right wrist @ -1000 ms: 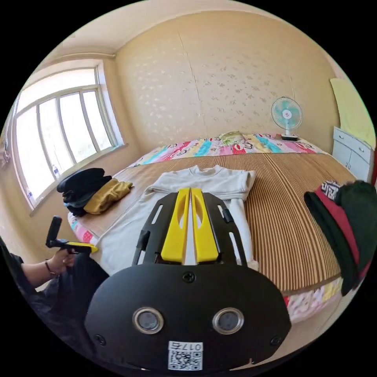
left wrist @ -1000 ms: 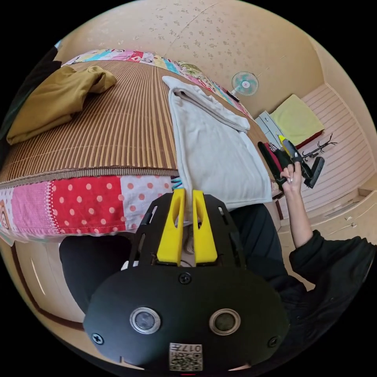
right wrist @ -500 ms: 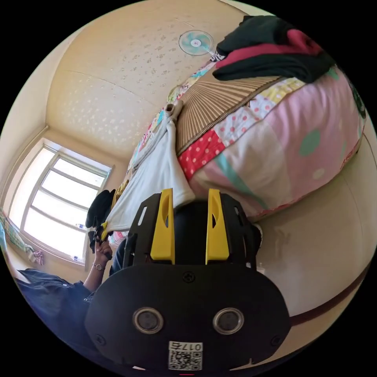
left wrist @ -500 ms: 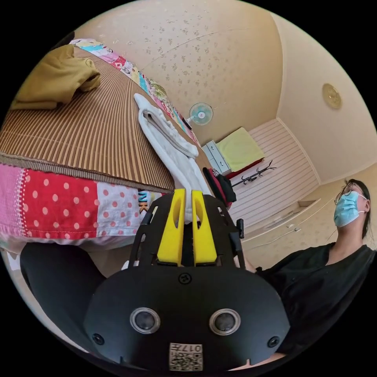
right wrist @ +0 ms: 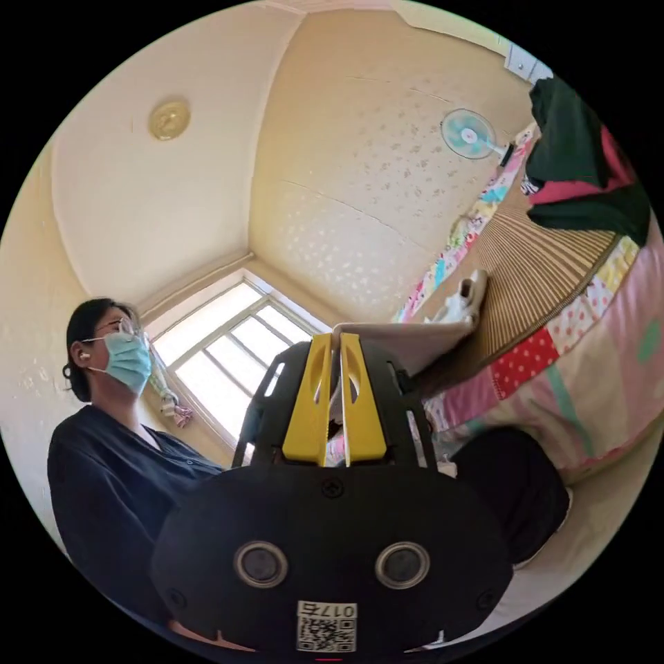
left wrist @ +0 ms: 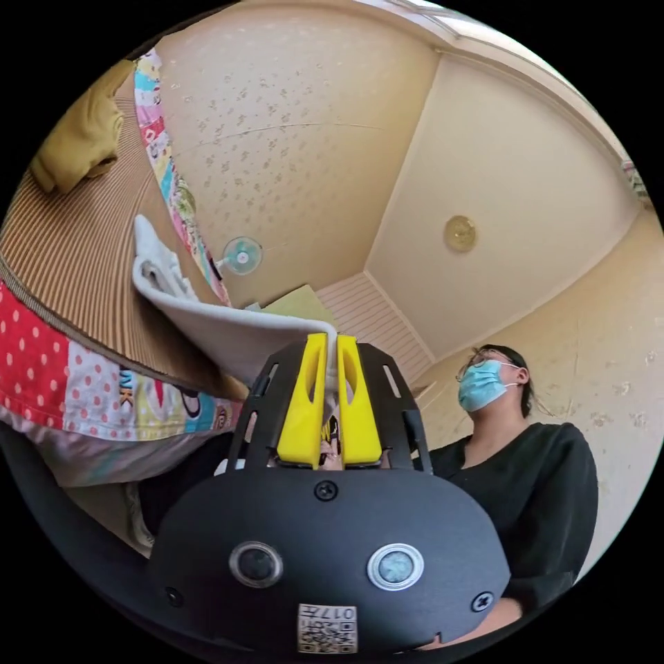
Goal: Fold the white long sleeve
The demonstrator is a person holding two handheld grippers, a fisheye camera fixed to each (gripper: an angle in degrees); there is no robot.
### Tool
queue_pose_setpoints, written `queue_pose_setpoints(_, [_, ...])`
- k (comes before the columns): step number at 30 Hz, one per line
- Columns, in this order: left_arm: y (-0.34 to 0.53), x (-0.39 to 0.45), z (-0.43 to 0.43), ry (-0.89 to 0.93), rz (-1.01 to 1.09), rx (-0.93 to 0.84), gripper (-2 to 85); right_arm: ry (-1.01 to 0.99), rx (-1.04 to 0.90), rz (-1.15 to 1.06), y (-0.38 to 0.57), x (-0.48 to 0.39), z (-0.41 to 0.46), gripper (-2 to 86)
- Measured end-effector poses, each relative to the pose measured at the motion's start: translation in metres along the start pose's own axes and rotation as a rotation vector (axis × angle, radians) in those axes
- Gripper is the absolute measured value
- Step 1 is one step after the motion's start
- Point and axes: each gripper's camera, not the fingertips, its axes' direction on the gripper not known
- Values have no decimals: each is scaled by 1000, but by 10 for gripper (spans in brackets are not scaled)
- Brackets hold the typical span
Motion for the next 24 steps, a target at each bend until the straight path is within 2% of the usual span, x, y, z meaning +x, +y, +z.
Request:
queue_pose_setpoints(3, [0, 28, -7, 52, 4, 29, 22, 27, 64, -94, -7, -45, -15, 29])
queue_pose_setpoints(5, [3, 25, -11, -29, -60, 55, 20, 116, 76, -67, -8, -46, -10, 29])
queue_pose_setpoints(7, [5, 5, -13, -208, -176, 83, 18, 249, 47, 11, -12, -26, 6, 29])
queue_pose_setpoints(9, [-2, -9, -9, -276, -209, 106, 18, 360, 39, 130, -21, 13, 30, 29])
queue_pose_setpoints(14, [-63, -27, 25, -383, -141, 172, 19, 476, 66, 29, -77, 43, 104, 29])
queue_pose_setpoints(16, [-109, -43, 59, -464, -77, 143, 20, 602, 44, -39, -103, 54, 149, 30])
queue_pose_setpoints(20, [-170, -99, 102, -573, -104, 123, 28, 875, -10, -102, -147, 120, 251, 34])
queue_pose_setpoints(22, [-197, -133, 139, -814, 40, -18, 45, 958, -44, -73, -156, 162, 285, 38])
queue_pose_setpoints(24, [-199, -157, 156, -1000, 42, -150, 73, 1139, -181, 31, -159, 231, 320, 47])
